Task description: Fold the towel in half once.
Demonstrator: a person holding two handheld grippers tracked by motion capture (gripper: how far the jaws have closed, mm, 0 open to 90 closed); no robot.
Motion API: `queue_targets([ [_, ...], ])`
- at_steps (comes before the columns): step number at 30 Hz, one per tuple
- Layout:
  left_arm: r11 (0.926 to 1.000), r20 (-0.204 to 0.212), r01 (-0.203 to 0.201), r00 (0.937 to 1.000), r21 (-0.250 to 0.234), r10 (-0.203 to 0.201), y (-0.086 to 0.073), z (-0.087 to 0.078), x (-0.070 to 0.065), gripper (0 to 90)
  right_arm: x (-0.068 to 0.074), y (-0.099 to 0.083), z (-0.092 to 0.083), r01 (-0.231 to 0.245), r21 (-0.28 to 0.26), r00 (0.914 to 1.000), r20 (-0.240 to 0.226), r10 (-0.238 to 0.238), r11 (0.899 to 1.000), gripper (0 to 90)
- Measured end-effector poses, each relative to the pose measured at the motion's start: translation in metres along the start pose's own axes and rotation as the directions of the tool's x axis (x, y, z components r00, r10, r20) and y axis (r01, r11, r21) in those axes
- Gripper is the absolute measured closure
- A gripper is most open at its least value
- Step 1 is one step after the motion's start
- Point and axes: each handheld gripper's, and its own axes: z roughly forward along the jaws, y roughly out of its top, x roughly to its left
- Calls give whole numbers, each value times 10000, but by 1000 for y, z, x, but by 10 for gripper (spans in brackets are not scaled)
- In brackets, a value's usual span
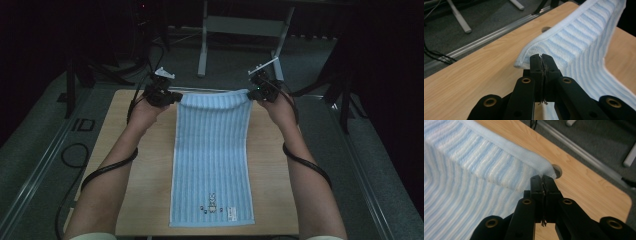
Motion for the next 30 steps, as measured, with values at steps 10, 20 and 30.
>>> queue_targets([
  [10,9998,855,-99,9963,165,85,-61,-23,-26,877,46,-65,-25,903,-609,9916,-871,-954,9940,882],
  [20,9965,1967,233,9797,808,-388,-149,-16,-71,877,92,-159,-4,1199,-23,9736,-1955,-1180,9928,881],
  [30,9663,2100,385,9732,2544,-941,-203,22,-87,875,109,-205,38,846,904,9641,-2590,-586,9923,881],
])
